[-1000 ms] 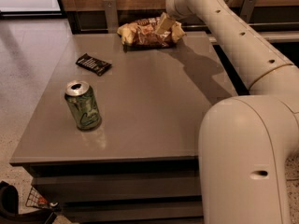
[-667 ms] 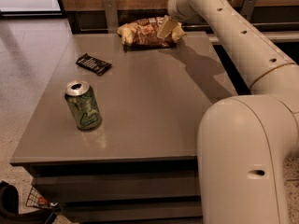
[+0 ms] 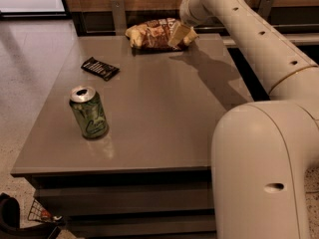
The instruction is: Pick brown chip bag
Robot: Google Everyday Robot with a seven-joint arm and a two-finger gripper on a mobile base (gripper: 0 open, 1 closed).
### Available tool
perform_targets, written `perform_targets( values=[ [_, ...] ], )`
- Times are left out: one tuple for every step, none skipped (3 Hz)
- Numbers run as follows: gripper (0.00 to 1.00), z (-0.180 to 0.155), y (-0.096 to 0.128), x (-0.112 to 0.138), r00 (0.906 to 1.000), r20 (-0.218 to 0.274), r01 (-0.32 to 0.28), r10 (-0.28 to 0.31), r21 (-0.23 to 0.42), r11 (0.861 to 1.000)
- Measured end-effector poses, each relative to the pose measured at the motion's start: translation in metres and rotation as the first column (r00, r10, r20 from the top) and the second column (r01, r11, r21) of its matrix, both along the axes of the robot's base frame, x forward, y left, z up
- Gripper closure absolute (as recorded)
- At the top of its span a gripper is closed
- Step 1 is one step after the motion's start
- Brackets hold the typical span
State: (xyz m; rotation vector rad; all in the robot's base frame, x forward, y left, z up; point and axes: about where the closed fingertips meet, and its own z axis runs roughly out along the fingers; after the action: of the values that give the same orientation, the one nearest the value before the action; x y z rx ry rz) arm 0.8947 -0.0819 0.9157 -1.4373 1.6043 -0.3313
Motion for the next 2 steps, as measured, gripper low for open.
perform_targets(
  values=[
    [0.0, -0.02, 0.014, 0.001, 0.998, -0.052, -0.034, 0.035, 0.03, 0.999],
    [0.0, -0.039, 0.027, 0.004, 0.9928, -0.099, -0.062, 0.067, 0.053, 0.997]
  ],
)
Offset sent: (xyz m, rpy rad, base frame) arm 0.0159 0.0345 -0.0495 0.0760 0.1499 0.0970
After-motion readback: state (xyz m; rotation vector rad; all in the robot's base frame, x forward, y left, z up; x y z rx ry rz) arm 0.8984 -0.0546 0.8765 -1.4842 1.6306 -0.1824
